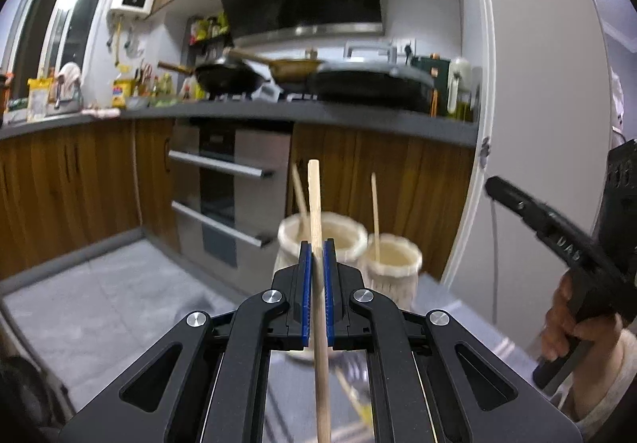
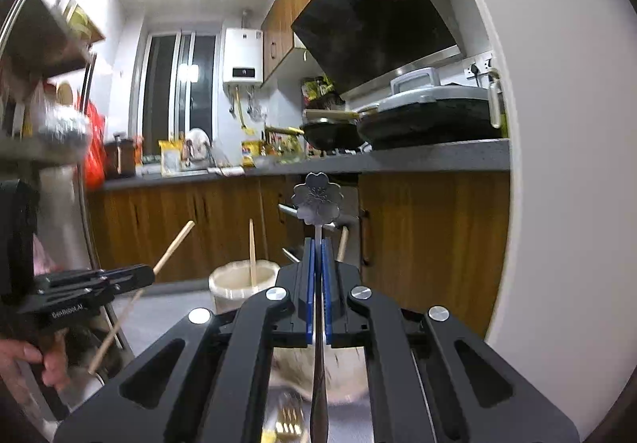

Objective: Organize utensils
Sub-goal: 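Lift the chopstick and spoon and carry them above the ceramic holder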

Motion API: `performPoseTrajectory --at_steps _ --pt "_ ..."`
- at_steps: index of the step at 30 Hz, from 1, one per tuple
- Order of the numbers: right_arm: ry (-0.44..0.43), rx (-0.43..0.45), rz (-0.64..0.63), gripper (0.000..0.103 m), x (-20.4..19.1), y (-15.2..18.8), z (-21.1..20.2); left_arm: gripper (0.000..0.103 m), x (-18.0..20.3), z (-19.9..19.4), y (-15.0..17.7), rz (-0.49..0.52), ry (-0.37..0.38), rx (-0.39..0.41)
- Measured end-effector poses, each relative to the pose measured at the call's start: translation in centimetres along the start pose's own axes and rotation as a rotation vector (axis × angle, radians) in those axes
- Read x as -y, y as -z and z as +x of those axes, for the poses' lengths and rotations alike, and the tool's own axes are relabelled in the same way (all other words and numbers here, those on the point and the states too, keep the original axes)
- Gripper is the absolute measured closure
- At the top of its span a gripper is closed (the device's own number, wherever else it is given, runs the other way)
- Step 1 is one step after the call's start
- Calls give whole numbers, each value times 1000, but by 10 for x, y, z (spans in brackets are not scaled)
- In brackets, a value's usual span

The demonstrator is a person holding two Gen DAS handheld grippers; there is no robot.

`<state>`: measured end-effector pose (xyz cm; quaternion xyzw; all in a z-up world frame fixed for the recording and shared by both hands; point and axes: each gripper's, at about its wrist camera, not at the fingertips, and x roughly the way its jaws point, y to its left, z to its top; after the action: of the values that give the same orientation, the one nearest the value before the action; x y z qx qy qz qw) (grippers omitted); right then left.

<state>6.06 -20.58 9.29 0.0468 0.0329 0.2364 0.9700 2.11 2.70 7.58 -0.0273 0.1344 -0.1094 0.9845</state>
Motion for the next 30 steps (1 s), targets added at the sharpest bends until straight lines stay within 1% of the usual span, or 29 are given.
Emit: performPoseTrajectory --at_steps 3,5,9,13,14,17,20,22,26,30 --pt "-33 13 96 100 10 -13 24 97 4 17 -25 13 15 40" --pt "-30 30 142 100 15 -18 37 97 7 29 -38 25 13 66" --pt "24 76 194 100 23 -24 62 97 4 56 -62 -7 -6 134" --pt "71 101 211 100 29 -19 80 97 -4 84 -76 -70 -17 234" --pt "77 102 216 100 31 -15 82 97 -5 90 -77 -77 -17 243" --pt "91 81 224 100 38 -3 89 97 -2 113 -75 -48 -64 242" --pt "92 32 218 100 40 3 99 97 0 127 -67 -16 -89 228" --pt "92 14 218 100 41 5 101 97 -3 130 -61 -18 -99 223" --pt "92 -34 198 100 38 10 103 97 -9 121 -49 -38 -82 203" --pt "92 -83 185 100 36 16 96 97 -4 97 -32 15 -84 189"
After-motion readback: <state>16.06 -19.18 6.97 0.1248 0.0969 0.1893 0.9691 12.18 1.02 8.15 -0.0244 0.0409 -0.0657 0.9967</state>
